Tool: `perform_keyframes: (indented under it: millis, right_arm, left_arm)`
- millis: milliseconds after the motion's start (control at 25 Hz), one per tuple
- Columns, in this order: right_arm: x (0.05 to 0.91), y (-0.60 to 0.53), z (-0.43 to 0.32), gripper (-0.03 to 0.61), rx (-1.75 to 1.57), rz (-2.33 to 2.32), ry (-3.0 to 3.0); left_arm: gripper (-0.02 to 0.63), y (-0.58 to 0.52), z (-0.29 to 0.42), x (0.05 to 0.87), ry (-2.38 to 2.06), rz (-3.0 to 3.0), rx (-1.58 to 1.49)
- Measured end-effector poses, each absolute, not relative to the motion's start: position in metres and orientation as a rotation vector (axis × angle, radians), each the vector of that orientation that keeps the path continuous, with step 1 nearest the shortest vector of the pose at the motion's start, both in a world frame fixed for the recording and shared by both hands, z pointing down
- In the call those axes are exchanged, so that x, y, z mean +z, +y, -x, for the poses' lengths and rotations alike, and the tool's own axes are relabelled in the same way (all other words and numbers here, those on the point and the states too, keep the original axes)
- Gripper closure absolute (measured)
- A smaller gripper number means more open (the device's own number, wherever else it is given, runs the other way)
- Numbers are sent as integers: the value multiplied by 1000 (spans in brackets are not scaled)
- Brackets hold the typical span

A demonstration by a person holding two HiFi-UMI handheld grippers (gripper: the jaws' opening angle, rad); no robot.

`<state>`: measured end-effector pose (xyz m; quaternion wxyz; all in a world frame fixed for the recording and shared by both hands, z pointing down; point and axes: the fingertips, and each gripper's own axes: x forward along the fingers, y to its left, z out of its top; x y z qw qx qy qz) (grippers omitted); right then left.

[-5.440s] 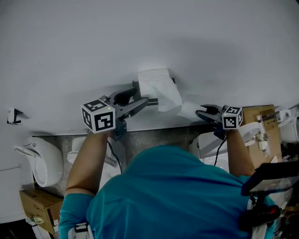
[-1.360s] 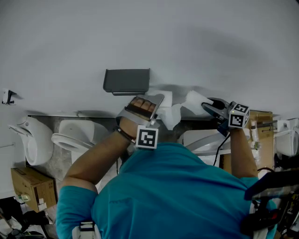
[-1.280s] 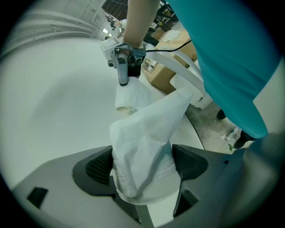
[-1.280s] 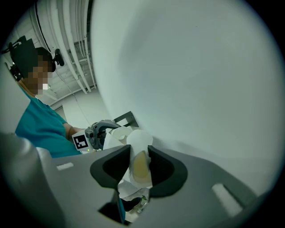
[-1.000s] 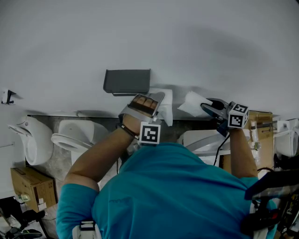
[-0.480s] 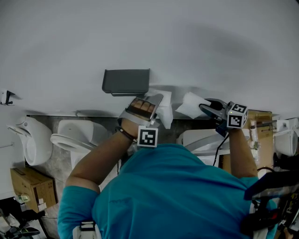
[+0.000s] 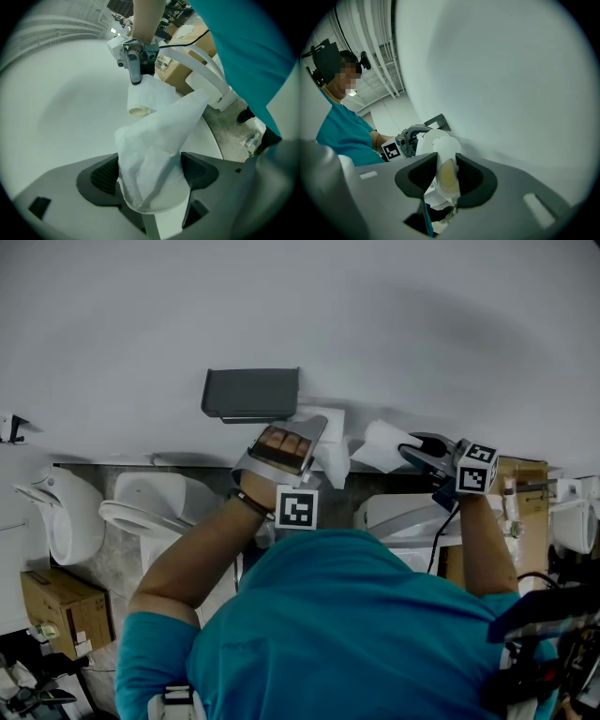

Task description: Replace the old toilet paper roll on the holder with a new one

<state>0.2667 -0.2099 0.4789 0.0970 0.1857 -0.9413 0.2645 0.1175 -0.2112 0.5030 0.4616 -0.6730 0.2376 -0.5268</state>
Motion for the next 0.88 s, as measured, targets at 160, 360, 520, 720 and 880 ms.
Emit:
perform_keyframes:
  millis: [160,360,520,720,880]
  right_arm:
    - [480,-208,-266,459,785,-543,-2783]
    - [481,-206,-263,459,787,-523,-2786]
    - [482,-205,-262,459,793,-518,-2789]
    - [483,-206,-263,459,793,-510,-2800]
    - [483,-208,-265,459,796,-504,-2815]
  left_arm:
    - [192,-212,-126,531,565,1838,-1368]
    - [192,-240,-113,502,707,1518,-1315]
    - [192,-232,-128,522,705,1713,-1347]
    - [192,-219,-122,527,682,1816,-1400]
    - [199,-215,-110,519,684,1711,-1427]
